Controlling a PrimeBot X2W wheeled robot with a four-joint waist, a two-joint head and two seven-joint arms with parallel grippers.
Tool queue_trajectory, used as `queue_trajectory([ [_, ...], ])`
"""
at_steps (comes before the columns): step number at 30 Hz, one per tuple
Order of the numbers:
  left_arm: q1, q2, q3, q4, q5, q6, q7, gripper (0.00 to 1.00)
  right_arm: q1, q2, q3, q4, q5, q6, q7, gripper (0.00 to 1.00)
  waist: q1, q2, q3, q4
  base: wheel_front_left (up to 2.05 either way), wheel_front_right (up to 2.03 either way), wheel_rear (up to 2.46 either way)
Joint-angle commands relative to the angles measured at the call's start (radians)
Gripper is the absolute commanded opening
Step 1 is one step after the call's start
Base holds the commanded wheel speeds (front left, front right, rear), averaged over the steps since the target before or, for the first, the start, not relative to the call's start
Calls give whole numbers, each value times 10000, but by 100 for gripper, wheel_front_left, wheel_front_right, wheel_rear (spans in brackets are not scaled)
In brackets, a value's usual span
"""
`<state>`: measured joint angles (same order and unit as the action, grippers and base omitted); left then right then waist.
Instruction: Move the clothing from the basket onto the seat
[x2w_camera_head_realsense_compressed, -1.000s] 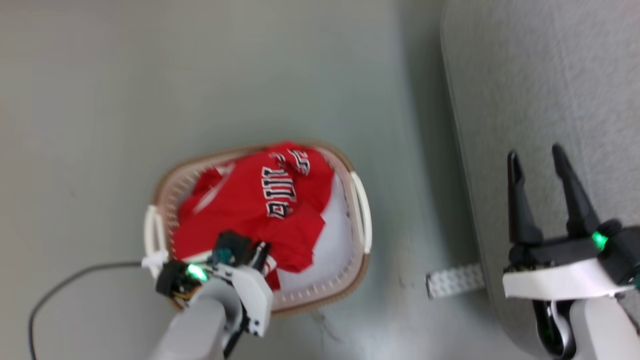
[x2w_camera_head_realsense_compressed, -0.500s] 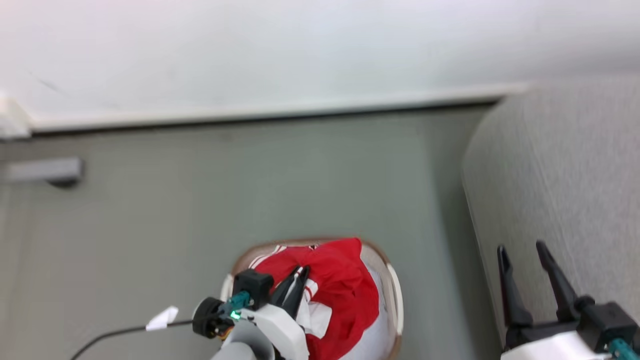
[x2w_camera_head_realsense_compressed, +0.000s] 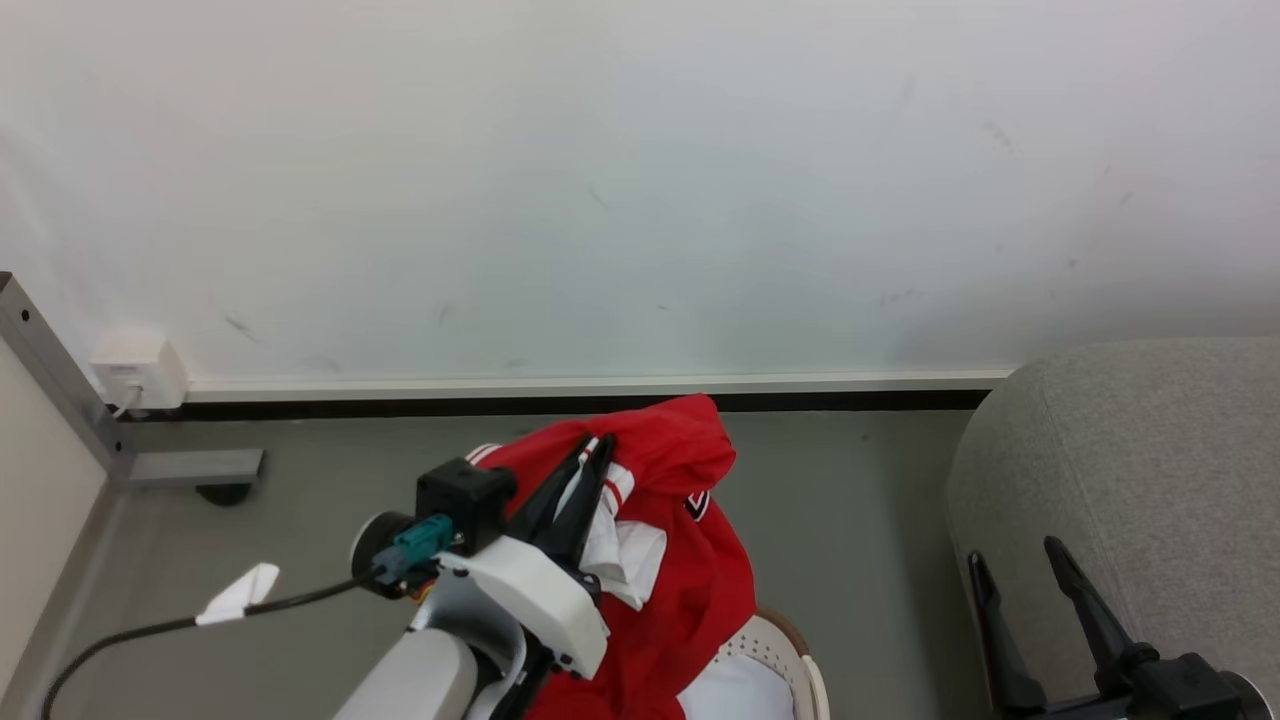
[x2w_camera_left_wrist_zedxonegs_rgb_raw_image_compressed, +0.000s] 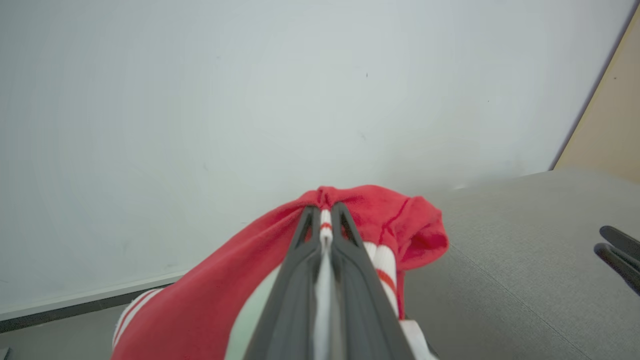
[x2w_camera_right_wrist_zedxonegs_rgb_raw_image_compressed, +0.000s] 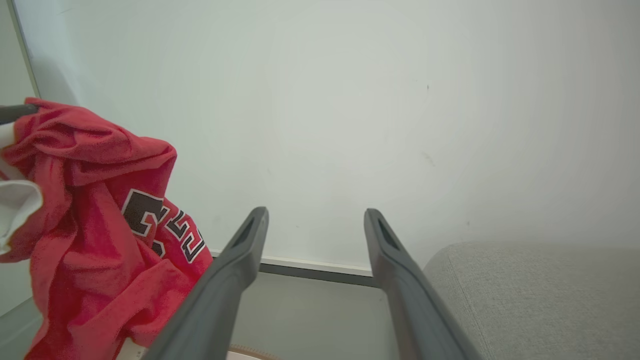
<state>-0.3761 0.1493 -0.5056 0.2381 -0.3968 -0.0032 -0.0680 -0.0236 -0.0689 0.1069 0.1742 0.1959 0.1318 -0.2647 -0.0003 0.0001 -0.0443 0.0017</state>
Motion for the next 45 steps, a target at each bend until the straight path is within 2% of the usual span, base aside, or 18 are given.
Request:
queue_trajectory([
  [1, -123, 129, 39, -243, -29, 34, 108, 0, 125, -114, 110, -83, 22, -21, 4, 100, 3, -1, -71, -7, 0, 0, 0],
  [7, -42, 380, 70, -1468, -70, 239, 716, 0, 165, -765, 1164, -682, 204, -21, 4, 100, 3, -1, -193, -26, 0, 0, 0],
  [13, 60, 370, -118, -2167, -2, 343, 1039, 0, -458, -1543, 3363, -1059, 905, -21, 4, 100, 3, -1, -173, 58, 0, 0, 0],
  [17, 85, 253, -378, -2337, 16, 287, 1160, 0, -1245, -1834, 4605, -722, 1303, -21, 5, 100, 3, -1, -171, 153, 0, 0, 0],
  [23, -7, 26, -760, -2309, 5, 144, 1261, 0, -2600, -1594, 5876, 661, 1591, -21, 5, 100, 3, -1, -259, 349, 0, 0, 0],
  [27, -104, -135, -1062, -2176, 33, 55, 1312, 0, -3479, -1178, 6603, 1920, 1898, -21, 5, 100, 3, -1, -328, 460, 0, 0, 0],
  [30, -84, -291, -1262, -2091, -42, 9, 1318, 0, -4044, -699, 6759, 3050, 1897, -21, 5, 100, 3, -1, -355, 509, 0, 0, 0],
  [35, -147, -480, -1511, -2009, -151, -41, 1314, 0, -4610, -82, 6406, 4499, 1476, -21, 5, 100, 3, -1, -354, 647, 0, 0, 0],
  [43, -134, -506, -1554, -1944, -334, -17, 1284, 0, -4527, 170, 5317, 4470, 494, -21, 5, 100, 3, -1, -285, 720, 0, 0, 0],
  [44, -103, -514, -1565, -1943, -364, -30, 1275, 0, -4479, 172, 5392, 4470, 512, -21, 5, 41, 3, -1, -283, 711, 0, 0, 0],
  [45, -71, -526, -1572, -1936, -375, -40, 1261, 0, -4421, 182, 5543, 4466, 653, -21, 5, 0, 3, -1, -284, 705, 0, 0, 0],
])
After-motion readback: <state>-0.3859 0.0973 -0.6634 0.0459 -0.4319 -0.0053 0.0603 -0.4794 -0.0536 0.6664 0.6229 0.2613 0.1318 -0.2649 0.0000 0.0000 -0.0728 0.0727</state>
